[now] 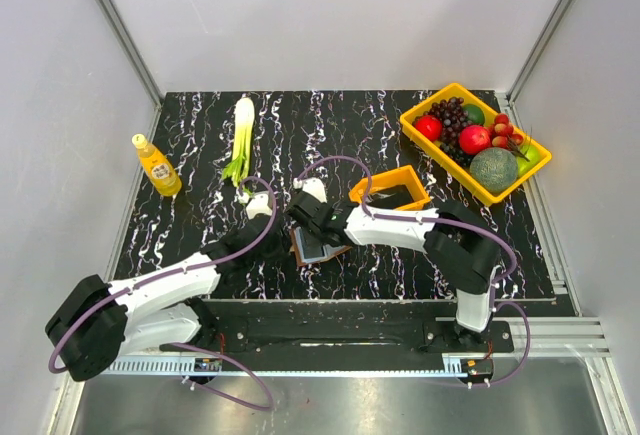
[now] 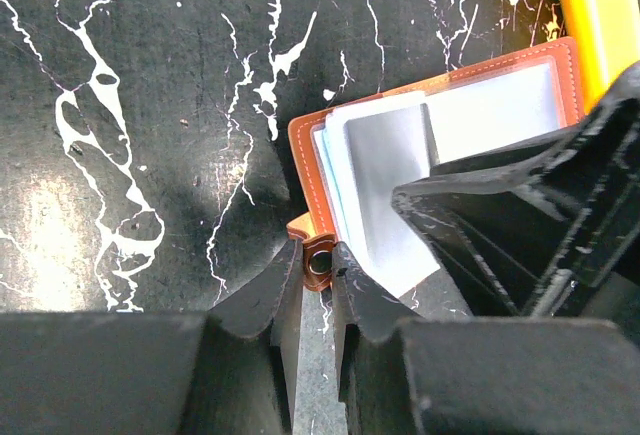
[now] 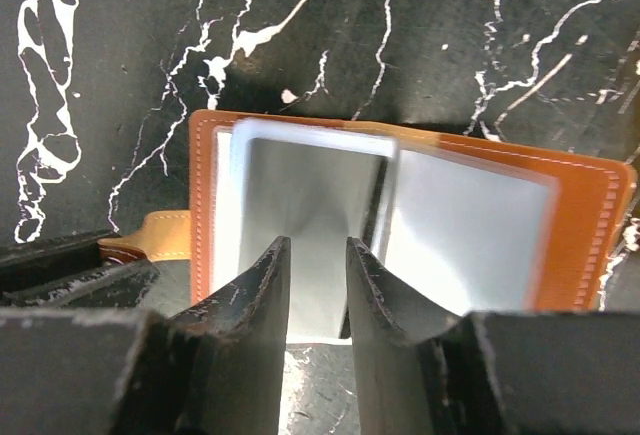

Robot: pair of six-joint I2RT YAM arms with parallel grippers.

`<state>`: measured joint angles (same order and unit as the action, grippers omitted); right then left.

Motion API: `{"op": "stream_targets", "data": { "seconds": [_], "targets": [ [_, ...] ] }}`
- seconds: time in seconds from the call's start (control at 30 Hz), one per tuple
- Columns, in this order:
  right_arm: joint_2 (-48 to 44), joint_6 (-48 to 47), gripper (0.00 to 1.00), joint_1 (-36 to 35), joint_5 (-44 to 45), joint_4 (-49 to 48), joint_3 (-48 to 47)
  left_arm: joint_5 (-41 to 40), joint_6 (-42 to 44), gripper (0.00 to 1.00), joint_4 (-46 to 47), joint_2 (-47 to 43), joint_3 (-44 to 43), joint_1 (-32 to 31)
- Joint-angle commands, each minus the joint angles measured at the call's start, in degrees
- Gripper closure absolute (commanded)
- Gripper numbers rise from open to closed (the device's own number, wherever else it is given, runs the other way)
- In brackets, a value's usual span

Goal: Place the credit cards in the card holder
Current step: Insert the credit card into the card holder.

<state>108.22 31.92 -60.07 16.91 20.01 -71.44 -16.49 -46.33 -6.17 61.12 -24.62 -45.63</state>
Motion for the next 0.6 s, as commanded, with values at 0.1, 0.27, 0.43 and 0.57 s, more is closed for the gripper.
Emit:
{"op": "stream_targets", "data": {
  "seconds": [0.1, 0.27, 0.43, 0.57],
  "targets": [
    [-5.30, -1.69, 0.64, 0.13, 6.90, 4.51, -0.81, -1.09, 0.80, 1.00, 0.73, -1.36, -0.43, 0.36],
    [-5.31, -1.95, 0.59, 0.13, 2.18, 3.90, -1.86, -1.26, 0.97, 1.00, 0.46, -1.71, -0.51, 0.36],
    [-1.97, -0.72, 0.51, -0.83, -1.70, 1.70, -3.97, -1.09, 0.97, 1.00, 0.37, -2.32, -0.78, 0.45],
    [-0.47, 0.24, 0.48, -1.01, -3.02, 0.82, -4.59, -1.09, 1.24, 1.00, 0.29, -2.76, -0.78, 0.36]
  ]
}}
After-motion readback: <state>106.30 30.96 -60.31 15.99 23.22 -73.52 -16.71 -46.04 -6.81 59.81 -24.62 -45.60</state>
